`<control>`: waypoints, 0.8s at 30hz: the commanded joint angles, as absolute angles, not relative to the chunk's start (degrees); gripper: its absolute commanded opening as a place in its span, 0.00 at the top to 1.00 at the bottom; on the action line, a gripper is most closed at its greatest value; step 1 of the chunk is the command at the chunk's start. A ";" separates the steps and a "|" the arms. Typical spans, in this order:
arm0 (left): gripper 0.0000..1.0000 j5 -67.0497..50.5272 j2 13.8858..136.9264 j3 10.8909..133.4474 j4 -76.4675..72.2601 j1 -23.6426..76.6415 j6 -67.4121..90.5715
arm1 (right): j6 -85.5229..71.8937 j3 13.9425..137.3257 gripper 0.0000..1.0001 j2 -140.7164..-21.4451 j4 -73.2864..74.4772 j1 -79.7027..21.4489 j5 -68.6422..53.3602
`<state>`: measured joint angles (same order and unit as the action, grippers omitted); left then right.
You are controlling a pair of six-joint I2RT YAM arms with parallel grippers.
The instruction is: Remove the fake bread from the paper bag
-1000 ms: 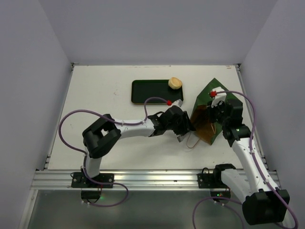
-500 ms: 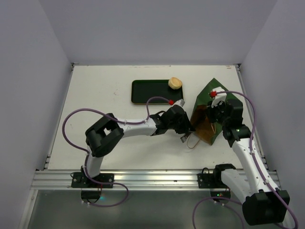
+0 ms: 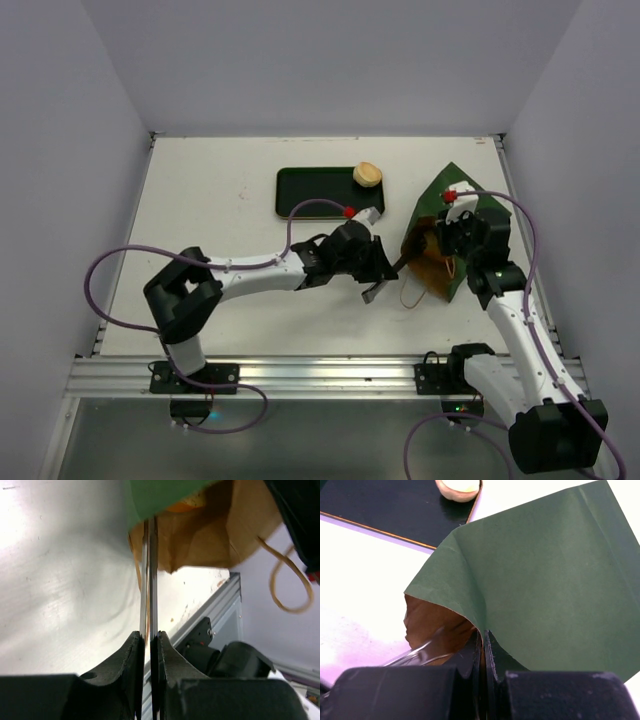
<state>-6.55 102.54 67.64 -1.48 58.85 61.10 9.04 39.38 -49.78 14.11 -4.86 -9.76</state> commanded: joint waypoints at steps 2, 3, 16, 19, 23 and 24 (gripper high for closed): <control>1.00 -8.00 94.41 63.38 -2.11 60.03 57.40 | 9.05 38.41 1.00 -49.39 8.97 -4.92 -6.42; 1.00 -8.17 93.70 62.50 -2.02 60.20 57.04 | 9.05 38.23 1.00 -49.48 8.88 -4.92 -6.33; 1.00 -11.95 72.88 48.08 8.95 60.91 46.50 | 7.38 38.14 1.00 -50.10 8.44 -4.31 -6.42; 1.00 -10.38 67.25 47.55 15.02 60.65 42.90 | 7.21 38.14 1.00 -50.01 8.44 -4.13 -6.42; 1.00 -10.28 59.34 46.32 20.55 58.10 40.00 | 7.29 38.06 1.00 -49.92 8.52 -3.78 -6.50; 1.00 -10.28 58.11 46.14 21.26 57.31 39.73 | 7.29 38.06 1.00 -49.92 8.44 -3.69 -6.50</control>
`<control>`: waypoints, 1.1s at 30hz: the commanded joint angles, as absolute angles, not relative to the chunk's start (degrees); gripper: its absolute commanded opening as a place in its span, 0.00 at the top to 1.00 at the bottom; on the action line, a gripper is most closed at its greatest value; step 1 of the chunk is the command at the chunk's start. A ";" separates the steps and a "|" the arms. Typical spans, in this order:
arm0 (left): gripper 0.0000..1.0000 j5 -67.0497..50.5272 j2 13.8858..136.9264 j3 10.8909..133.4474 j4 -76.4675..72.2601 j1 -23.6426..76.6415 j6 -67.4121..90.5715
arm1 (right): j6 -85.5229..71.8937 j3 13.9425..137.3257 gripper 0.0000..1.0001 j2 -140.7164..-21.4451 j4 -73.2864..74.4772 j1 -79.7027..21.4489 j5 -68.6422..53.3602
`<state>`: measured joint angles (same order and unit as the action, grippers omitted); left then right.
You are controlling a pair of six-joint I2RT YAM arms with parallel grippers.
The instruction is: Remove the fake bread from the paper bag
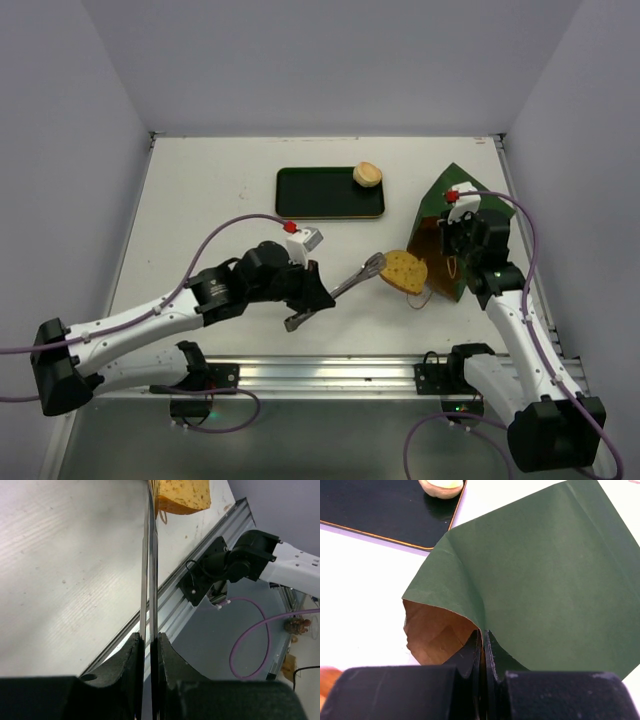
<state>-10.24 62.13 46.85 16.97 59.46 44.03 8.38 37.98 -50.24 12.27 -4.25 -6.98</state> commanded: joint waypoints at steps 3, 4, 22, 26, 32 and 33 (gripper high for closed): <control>1.00 -11.07 54.32 46.75 24.60 52.92 38.15 | 7.38 38.06 1.00 -49.92 8.44 -3.52 -6.42; 1.00 -11.42 53.36 47.11 25.13 50.04 37.54 | 7.38 38.06 1.00 -49.92 8.44 -3.52 -6.50; 1.00 -21.25 82.93 61.52 5.64 28.83 35.24 | 7.91 38.06 1.00 -49.66 8.88 -3.51 -7.21; 1.00 -23.90 90.07 64.94 3.52 27.60 35.42 | 7.91 38.06 1.00 -49.66 8.79 -3.51 -7.29; 1.00 -25.84 95.97 67.06 1.06 26.54 35.68 | 8.00 38.06 1.00 -49.75 8.70 -3.43 -7.56; 1.00 -25.84 97.02 67.15 1.05 26.46 35.77 | 8.00 38.06 1.00 -49.75 8.88 -3.51 -7.56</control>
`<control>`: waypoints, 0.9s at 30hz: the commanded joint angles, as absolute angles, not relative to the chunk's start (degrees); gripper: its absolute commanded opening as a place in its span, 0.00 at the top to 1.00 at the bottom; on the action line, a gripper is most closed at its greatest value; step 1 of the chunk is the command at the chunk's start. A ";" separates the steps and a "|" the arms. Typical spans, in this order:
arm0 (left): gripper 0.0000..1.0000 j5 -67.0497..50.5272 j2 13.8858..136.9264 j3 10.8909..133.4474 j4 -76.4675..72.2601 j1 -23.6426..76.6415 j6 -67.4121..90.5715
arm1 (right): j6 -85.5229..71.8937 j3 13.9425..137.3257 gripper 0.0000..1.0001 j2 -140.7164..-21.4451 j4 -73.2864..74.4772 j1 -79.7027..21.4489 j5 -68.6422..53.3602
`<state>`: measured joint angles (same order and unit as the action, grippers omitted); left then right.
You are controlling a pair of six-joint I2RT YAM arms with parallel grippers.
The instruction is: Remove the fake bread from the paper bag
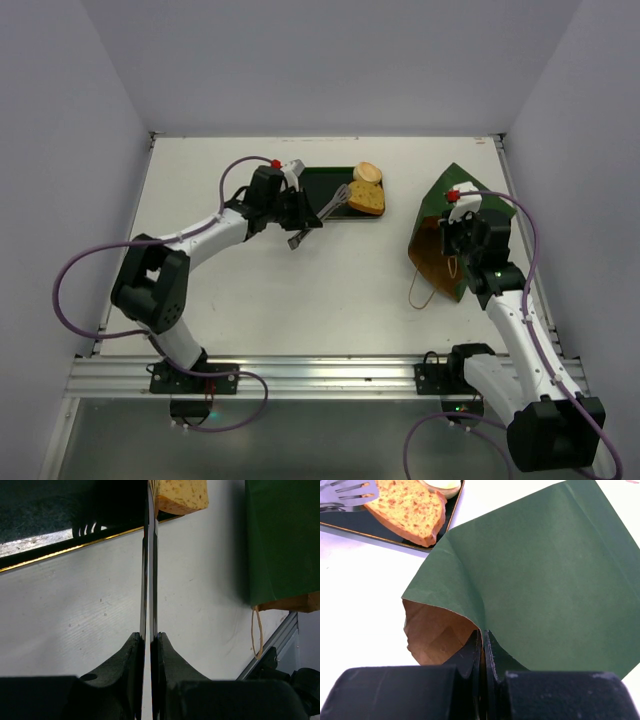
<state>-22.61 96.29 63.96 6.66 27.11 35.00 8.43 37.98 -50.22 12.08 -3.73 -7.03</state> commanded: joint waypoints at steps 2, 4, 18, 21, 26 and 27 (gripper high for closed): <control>1.00 -26.10 97.99 67.32 1.05 26.28 36.12 | 8.00 38.06 1.00 -49.75 8.79 -3.43 -7.65; 0.99 -26.02 99.31 67.50 -0.95 26.19 36.30 | 8.00 38.06 1.00 -49.75 8.97 -3.52 -7.73; 0.76 -25.05 102.31 68.03 -0.62 25.40 36.56 | 8.17 37.97 1.00 -49.66 9.05 -3.43 -7.82; 0.70 -24.87 101.60 67.42 -0.53 25.23 36.56 | 8.17 37.97 1.00 -49.57 9.05 -3.43 -7.82; 0.62 -24.26 99.94 66.71 -0.26 24.96 36.39 | 8.17 37.97 1.00 -49.57 9.14 -3.51 -8.09; 0.61 -24.08 99.67 66.71 -0.09 24.96 36.39 | 8.17 37.97 1.00 -49.57 9.14 -3.52 -8.09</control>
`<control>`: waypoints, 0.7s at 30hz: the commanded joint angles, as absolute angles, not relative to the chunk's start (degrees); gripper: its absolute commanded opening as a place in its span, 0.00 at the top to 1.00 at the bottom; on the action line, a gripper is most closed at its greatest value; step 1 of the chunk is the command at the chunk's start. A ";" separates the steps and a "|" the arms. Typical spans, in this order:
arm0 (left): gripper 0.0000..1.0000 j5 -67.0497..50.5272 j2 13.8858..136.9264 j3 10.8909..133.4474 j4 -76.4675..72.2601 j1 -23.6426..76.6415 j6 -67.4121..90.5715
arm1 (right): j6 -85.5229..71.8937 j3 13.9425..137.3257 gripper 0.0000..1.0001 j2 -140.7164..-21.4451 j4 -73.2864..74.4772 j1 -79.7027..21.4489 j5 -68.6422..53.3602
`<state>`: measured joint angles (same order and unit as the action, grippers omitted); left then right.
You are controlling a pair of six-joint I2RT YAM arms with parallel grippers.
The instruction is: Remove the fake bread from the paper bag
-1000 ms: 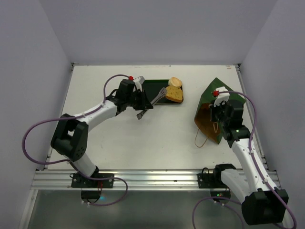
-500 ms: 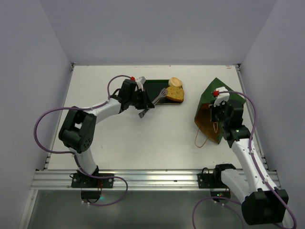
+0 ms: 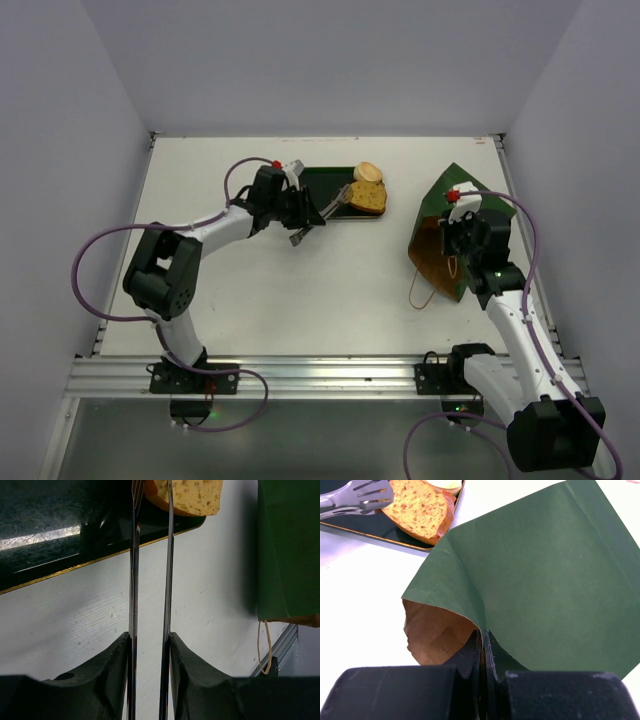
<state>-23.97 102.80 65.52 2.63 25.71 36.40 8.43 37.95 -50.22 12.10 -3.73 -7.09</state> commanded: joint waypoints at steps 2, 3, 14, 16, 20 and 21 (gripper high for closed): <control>0.61 -23.99 98.97 66.53 -0.09 24.79 36.47 | 8.17 38.06 1.00 -49.57 9.32 -3.43 -8.09; 0.60 -23.82 98.70 66.53 -0.09 24.70 36.39 | 8.17 38.06 1.00 -49.48 9.32 -3.43 -8.17; 0.60 -20.74 93.96 66.27 4.74 24.35 34.37 | 8.17 38.06 1.00 -49.22 9.67 -3.43 -8.53; 0.60 -20.39 93.00 66.27 5.36 24.34 34.02 | 8.17 38.14 1.00 -49.22 9.67 -3.43 -8.70; 0.60 -20.21 90.62 65.66 6.41 24.35 32.70 | 8.26 38.23 1.00 -49.22 10.02 -3.34 -8.96; 0.60 -20.91 89.92 64.87 6.42 24.35 32.43 | 8.26 38.32 1.00 -49.13 10.02 -3.34 -9.05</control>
<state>-20.64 94.08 65.43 5.89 24.80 34.85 8.45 37.95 -50.17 12.38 -3.70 -7.31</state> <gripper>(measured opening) 0.405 0.031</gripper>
